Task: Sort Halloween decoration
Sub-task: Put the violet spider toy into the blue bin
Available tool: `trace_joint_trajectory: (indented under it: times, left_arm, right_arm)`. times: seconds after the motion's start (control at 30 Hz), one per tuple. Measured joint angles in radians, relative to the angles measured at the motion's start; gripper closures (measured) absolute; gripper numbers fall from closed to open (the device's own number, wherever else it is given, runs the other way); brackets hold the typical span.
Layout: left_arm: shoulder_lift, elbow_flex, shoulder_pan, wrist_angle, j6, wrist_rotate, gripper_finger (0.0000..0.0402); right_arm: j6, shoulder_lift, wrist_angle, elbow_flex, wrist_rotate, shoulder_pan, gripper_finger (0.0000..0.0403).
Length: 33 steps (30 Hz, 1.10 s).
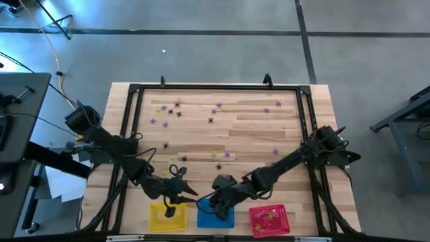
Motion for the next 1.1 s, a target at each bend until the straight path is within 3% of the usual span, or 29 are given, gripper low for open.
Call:
trace_joint_trajectory:
  times: [0.3, 0.5, 0.7, 1.1]
  left_arm:
    - [0.098, 0.0, 0.006, 0.166, -0.005, 0.023, 0.0307]
    - [0.125, 0.0, 0.006, 0.237, 0.003, 0.035, 0.0307]
    - [0.148, 0.0, 0.006, 0.248, 0.003, 0.04, 0.0307]
    - [0.148, 0.0, 0.011, 0.251, 0.038, 0.032, 0.0307]
  right_arm:
    - [0.021, -0.007, -0.008, 0.0, 0.124, 0.009, 0.0232]
    - [0.041, -0.01, -0.012, 0.0, 0.188, 0.009, 0.0257]
    - [0.037, -0.01, 0.002, 0.0, 0.194, 0.01, 0.028]
    - [0.019, -0.01, 0.088, 0.0, 0.184, 0.038, 0.0281]
